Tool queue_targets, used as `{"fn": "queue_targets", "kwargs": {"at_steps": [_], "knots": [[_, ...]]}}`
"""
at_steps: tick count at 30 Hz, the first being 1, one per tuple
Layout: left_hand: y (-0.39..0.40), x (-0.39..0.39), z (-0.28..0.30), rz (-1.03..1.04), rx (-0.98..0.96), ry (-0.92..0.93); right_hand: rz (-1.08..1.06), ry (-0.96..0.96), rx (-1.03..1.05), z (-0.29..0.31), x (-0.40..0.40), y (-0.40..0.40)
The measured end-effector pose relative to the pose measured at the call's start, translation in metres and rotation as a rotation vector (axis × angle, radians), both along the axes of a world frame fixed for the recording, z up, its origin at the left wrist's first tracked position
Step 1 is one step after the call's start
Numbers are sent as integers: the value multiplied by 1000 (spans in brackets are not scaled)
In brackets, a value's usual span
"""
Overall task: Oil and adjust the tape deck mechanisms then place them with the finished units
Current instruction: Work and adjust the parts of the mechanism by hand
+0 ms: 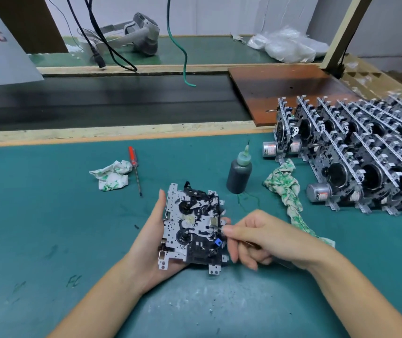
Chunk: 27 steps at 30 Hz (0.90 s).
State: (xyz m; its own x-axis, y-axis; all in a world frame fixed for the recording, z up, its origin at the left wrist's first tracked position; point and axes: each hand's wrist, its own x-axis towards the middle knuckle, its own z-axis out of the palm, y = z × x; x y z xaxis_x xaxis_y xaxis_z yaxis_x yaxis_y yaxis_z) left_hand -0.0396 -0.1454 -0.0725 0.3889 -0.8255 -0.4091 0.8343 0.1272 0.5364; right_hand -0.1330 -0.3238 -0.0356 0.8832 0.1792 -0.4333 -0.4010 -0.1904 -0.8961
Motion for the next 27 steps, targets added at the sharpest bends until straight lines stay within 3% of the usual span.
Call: {"fn": "queue_targets", "kwargs": {"at_steps": [17,27], "knots": [[-4,-7,4,87,120,-58,-35,97,-22,-1,-4,12],[-11,-10,8,143,170,-100,85,150,-98,0,2,0]]}}
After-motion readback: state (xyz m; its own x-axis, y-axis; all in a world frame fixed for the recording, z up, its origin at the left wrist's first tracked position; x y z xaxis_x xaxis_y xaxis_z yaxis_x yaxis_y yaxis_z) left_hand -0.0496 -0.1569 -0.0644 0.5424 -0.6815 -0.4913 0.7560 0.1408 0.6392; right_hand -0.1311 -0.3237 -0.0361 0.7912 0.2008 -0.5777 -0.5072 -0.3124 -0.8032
